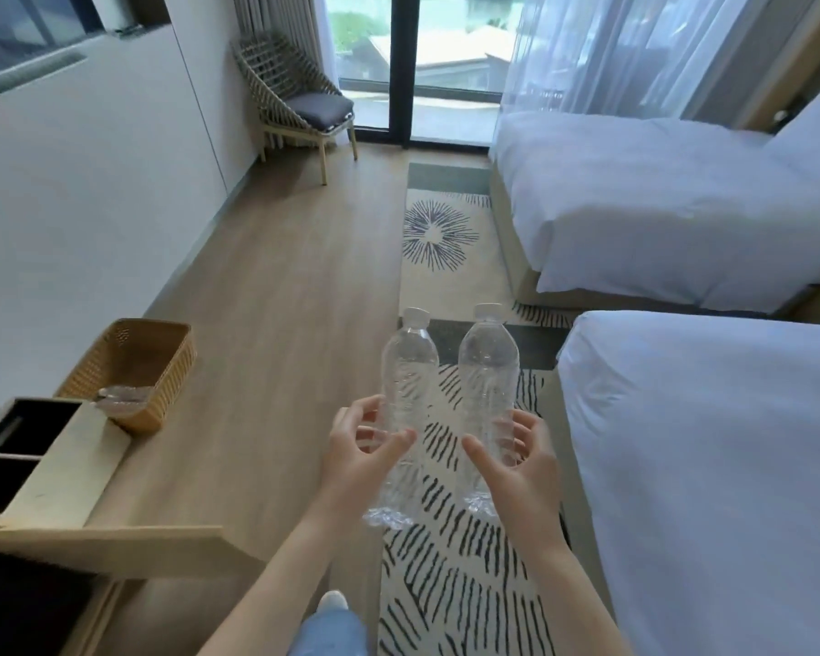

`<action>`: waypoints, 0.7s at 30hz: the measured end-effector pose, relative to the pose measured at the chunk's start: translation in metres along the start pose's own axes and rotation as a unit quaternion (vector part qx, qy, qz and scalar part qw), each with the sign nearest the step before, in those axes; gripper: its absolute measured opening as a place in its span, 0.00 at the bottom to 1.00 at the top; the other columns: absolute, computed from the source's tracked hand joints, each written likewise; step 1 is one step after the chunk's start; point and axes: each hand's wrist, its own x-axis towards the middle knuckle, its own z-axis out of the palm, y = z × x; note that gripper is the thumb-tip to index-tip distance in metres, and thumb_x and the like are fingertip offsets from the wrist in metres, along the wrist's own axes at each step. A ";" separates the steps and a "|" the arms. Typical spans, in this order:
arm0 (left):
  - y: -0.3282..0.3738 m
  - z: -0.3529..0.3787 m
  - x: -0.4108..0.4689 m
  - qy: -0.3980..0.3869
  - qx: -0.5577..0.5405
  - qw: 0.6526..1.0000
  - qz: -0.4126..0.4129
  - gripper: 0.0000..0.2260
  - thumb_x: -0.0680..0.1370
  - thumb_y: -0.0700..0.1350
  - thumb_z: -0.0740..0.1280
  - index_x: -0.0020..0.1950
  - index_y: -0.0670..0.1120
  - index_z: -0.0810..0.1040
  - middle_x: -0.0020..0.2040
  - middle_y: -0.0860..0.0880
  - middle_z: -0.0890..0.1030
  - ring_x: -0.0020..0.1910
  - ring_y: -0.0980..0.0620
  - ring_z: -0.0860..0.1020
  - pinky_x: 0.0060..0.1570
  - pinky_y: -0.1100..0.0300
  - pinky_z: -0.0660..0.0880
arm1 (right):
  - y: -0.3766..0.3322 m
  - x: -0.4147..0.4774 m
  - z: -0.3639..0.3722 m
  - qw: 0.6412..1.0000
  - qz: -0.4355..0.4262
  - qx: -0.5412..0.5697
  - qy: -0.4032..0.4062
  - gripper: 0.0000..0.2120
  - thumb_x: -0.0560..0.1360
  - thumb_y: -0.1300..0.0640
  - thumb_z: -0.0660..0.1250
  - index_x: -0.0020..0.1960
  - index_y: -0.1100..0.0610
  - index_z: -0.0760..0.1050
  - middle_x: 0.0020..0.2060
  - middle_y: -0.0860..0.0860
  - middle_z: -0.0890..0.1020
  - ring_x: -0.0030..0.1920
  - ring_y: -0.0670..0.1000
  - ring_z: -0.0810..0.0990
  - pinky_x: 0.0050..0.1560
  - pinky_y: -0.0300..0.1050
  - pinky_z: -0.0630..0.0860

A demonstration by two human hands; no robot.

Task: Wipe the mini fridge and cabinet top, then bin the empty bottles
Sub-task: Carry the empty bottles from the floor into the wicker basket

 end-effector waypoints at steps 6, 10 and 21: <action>-0.012 0.010 0.101 0.017 0.011 1.000 -0.005 0.30 0.64 0.62 0.74 0.63 0.55 0.74 0.58 0.56 0.76 0.52 0.59 0.78 0.40 0.74 0.75 | 0.011 0.098 0.036 1.000 0.009 0.001 -0.020 0.26 0.63 0.39 0.76 0.57 0.39 0.69 0.53 0.40 0.78 0.52 0.33 0.76 0.47 0.25 0.72; -0.008 0.007 0.196 0.031 0.002 1.000 -0.005 0.28 0.67 0.60 0.75 0.64 0.56 0.74 0.58 0.57 0.76 0.53 0.58 0.78 0.40 0.70 0.76 | 0.003 0.188 0.067 0.999 0.007 -0.002 -0.036 0.27 0.66 0.43 0.78 0.61 0.46 0.72 0.53 0.43 0.80 0.53 0.42 0.80 0.53 0.38 0.78; 0.023 0.016 0.433 0.079 0.002 0.997 -0.005 0.22 0.65 0.60 0.75 0.57 0.65 0.74 0.57 0.59 0.76 0.48 0.65 0.78 0.42 0.69 0.77 | -0.019 0.424 0.130 0.998 0.004 -0.008 -0.069 0.27 0.68 0.46 0.79 0.62 0.49 0.72 0.53 0.44 0.80 0.56 0.46 0.79 0.61 0.55 0.76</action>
